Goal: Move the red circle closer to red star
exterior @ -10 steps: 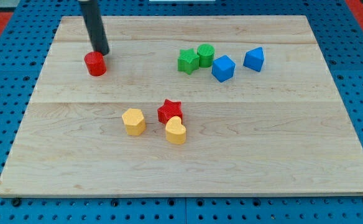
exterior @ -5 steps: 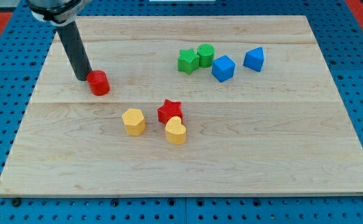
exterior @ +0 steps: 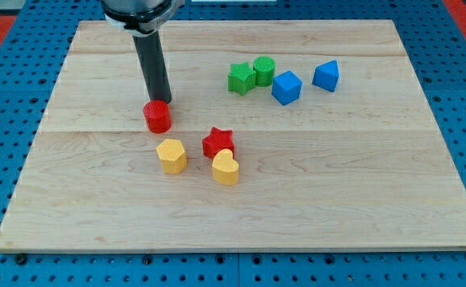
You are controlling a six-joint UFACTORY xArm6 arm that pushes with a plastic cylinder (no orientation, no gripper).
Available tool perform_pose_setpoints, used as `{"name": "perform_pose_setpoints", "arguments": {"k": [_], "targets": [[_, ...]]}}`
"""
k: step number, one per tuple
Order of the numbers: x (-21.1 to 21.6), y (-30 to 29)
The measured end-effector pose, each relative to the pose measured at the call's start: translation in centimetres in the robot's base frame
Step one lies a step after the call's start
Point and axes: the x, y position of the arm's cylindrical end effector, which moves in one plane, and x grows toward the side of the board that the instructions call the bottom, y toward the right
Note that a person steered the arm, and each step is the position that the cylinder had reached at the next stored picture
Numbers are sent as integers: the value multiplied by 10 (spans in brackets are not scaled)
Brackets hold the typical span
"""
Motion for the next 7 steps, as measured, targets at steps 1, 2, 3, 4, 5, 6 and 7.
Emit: {"name": "perform_pose_setpoints", "arguments": {"k": [1, 2, 3, 4, 5, 6, 7], "targets": [[13, 0], [14, -2], [16, -2], [35, -2], [35, -3], [26, -42], [26, -55]]}}
